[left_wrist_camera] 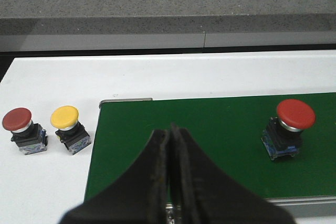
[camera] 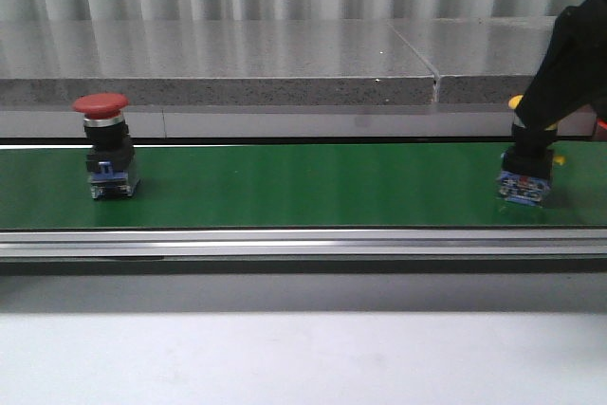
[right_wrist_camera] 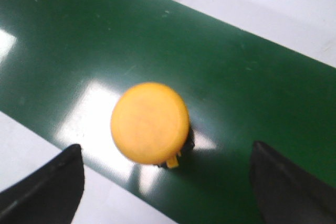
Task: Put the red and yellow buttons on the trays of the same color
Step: 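Move the right gripper onto the yellow button at the belt's end and close, then lower the yellow button into the yellow tray and open the right gripper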
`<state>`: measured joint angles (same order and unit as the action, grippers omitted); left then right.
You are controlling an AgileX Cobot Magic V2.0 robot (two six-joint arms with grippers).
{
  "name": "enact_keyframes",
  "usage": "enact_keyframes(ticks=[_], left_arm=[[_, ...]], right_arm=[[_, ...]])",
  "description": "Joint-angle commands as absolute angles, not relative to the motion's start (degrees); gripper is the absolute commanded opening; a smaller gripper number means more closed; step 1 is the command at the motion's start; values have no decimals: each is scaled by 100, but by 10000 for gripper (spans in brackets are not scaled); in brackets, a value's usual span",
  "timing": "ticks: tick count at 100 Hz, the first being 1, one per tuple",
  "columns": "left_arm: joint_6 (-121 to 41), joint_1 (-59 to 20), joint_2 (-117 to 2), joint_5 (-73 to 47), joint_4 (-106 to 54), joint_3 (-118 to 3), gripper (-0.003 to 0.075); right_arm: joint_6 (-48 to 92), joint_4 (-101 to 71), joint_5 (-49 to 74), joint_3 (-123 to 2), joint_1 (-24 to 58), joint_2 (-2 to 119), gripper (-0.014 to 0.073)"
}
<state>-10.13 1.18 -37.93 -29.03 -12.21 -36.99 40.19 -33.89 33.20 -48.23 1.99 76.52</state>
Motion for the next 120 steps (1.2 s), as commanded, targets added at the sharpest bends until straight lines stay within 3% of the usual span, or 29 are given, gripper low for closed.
enact_keyframes(ticks=[1,13,28,34,73,120], left_arm=[[-1010,79,-3776,-2487,-1328,-3864,-20],[-1010,79,-3776,-2487,-1328,-3864,-20],[-1010,79,-3776,-2487,-1328,-3864,-20],[-1010,79,-3776,-2487,-1328,-3864,-20],[-1010,79,-3794,-2487,-1328,-3864,-20],[-1010,79,-3794,-2487,-1328,-3864,-20]], right_arm=[[4086,-3563,2938,-5079,245,7733,631],[4086,-3563,2827,-5106,246,7938,552],[4086,-3563,2835,-5113,246,7961,232],[4086,-3576,2861,-5131,246,7942,144],[3554,-3341,3242,-5312,-214,7216,131],[2154,-2075,3318,-5312,-3260,6378,129]])
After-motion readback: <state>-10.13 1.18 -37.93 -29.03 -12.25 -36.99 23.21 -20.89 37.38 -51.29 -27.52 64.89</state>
